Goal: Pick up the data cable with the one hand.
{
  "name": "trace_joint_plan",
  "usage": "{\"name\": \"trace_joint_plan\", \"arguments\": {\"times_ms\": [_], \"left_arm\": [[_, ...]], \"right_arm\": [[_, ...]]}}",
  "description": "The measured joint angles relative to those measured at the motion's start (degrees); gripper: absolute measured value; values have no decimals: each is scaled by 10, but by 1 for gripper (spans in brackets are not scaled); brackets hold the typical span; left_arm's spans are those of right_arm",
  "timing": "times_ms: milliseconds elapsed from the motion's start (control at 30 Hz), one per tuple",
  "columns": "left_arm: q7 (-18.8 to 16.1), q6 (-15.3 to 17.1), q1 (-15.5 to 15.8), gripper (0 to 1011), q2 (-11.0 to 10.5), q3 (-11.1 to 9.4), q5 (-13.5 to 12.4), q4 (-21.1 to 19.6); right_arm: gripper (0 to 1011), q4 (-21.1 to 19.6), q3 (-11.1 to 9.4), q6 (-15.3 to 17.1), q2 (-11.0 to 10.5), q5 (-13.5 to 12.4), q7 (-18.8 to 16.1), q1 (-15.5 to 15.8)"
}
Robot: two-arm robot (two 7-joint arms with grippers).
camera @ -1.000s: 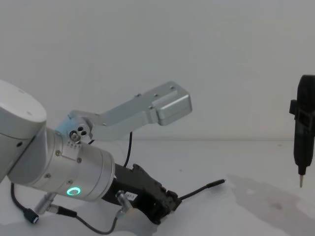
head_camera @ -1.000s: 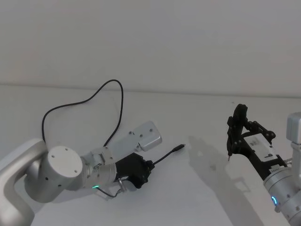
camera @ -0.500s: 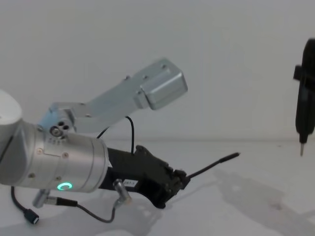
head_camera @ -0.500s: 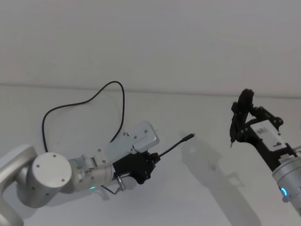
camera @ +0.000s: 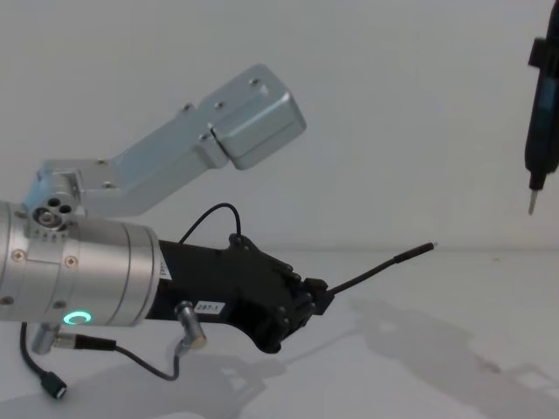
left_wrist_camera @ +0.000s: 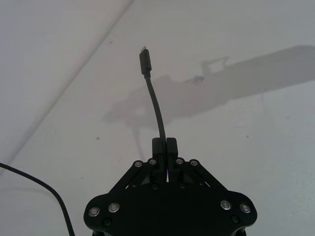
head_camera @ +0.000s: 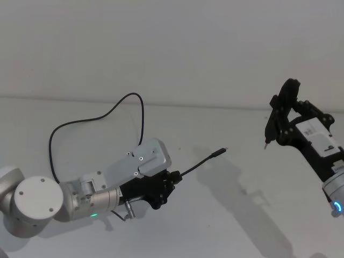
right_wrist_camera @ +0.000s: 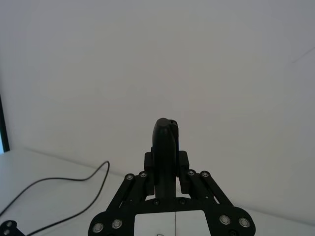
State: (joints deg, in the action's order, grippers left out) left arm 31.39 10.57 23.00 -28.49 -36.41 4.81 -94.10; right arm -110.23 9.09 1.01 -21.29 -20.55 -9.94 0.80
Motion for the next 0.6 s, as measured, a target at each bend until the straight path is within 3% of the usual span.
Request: {"name": "trace_joint_plan", "arguments": {"times_ms": [600], "left_arm": [[8,-17,-7,43,-11,8,4,-12]], "right_arm": [[268,2,1,5,21,-40,-25,-17]]}}
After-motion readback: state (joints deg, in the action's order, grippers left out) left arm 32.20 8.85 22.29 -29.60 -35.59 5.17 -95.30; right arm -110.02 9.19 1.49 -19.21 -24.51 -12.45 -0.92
